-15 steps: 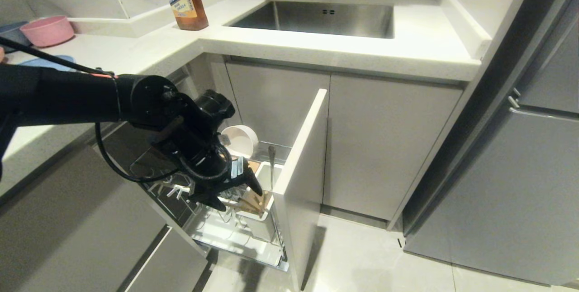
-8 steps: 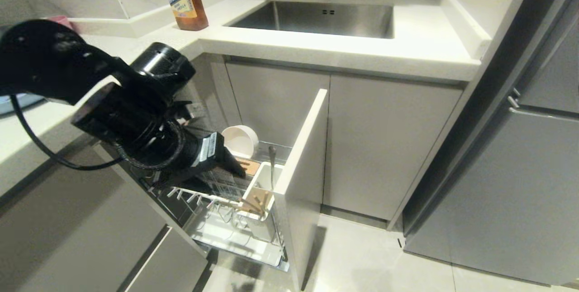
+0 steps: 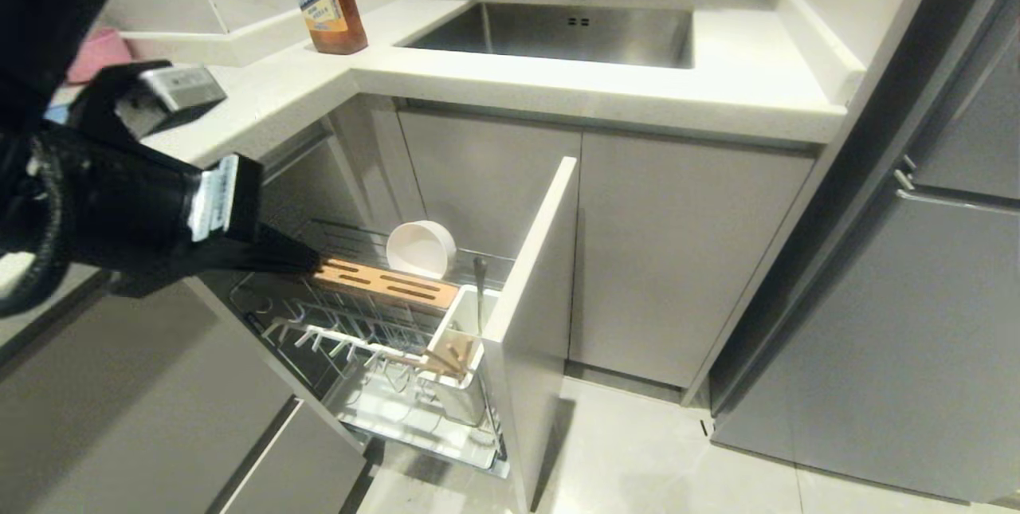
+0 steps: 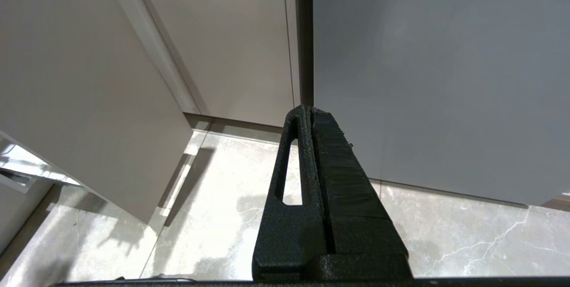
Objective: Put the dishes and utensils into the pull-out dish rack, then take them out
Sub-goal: Pick up the spoon and place it in the cupboard
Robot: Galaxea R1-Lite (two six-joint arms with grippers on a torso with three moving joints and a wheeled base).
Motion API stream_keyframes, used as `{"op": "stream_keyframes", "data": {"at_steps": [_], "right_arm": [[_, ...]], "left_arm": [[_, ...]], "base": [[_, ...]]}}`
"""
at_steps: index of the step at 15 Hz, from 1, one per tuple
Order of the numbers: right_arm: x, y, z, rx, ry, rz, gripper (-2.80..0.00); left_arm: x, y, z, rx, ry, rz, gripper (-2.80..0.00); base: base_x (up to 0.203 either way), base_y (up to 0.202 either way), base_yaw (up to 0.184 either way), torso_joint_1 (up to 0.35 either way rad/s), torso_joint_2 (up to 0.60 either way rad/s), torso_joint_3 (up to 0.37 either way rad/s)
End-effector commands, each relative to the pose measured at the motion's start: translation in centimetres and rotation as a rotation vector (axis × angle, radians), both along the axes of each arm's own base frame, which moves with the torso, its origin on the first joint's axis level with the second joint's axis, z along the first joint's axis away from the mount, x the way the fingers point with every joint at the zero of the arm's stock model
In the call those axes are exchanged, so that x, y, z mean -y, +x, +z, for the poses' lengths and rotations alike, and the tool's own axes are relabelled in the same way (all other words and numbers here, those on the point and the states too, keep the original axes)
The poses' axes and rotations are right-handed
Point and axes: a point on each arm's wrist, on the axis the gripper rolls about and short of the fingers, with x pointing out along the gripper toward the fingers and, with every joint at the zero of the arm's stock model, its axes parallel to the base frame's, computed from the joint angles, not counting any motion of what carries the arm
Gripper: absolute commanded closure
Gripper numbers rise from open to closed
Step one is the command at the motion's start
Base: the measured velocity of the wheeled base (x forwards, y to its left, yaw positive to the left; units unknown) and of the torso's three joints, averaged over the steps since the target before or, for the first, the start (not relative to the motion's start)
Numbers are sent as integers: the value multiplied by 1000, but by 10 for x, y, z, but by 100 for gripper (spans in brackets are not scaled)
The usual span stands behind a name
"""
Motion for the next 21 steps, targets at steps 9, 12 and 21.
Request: {"op": "stream_keyframes", "data": {"at_steps": [9, 12, 21], "right_arm": [[0, 0, 0, -1, 0, 0, 0], [0, 0, 0, -1, 0, 0, 0], [0, 0, 0, -1, 0, -1, 0]], "left_arm": [[-95, -50, 66, 596, 227, 558, 0], [-117, -40, 73, 645, 331, 692, 0], [-213, 23, 78, 517, 331, 746, 0]], "base": [[0, 0, 0, 0, 0, 0], [0, 0, 0, 0, 0, 0], [0, 0, 0, 0, 0, 0]]}}
